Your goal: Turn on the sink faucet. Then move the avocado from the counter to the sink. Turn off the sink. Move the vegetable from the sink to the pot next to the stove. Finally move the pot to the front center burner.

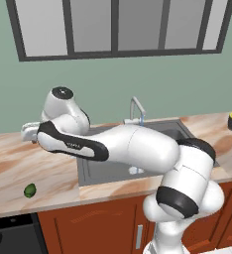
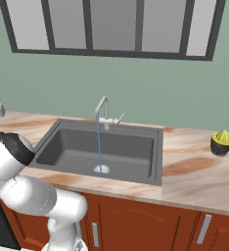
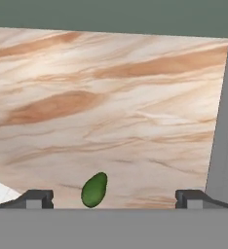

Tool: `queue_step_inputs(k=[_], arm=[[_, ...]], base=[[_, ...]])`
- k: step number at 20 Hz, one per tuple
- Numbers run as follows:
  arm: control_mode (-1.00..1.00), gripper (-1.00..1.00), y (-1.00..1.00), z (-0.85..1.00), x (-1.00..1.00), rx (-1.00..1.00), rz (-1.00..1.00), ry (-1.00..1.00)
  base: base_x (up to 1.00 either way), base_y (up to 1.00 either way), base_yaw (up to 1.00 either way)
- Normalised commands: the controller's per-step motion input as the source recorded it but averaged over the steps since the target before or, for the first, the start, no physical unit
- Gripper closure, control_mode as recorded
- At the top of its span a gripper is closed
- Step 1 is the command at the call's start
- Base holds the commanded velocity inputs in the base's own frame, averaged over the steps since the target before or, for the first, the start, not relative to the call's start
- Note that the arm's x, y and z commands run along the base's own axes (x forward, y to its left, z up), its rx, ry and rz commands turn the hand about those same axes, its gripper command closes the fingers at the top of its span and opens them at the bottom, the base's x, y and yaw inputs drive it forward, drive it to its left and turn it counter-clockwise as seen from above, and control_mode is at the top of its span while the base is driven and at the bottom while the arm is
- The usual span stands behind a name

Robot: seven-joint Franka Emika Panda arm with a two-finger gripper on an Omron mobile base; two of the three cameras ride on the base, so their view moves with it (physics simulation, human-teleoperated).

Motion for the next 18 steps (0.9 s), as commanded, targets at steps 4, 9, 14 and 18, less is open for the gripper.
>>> queue_step_inputs(k=[4,9,14,18], arm=[[-1.00,-1.00,0.37,-0.55,-0.08,0.00,-0.19,0.02],[-1.00,-1.00,0.15,-0.57,-0.13,0.02,-0.23,0.00],[-1.00,-1.00,0.08,-0.47,-0.14,0.17,-0.25,0.02],[-1.00,-1.00,0.08,-0.44,-0.37,0.22,-0.24,0.04]], base=[[0.00,0.00,0.00],[0.00,0.00,0.00],[0.00,0.00,0.00],[0.00,0.00,0.00]])
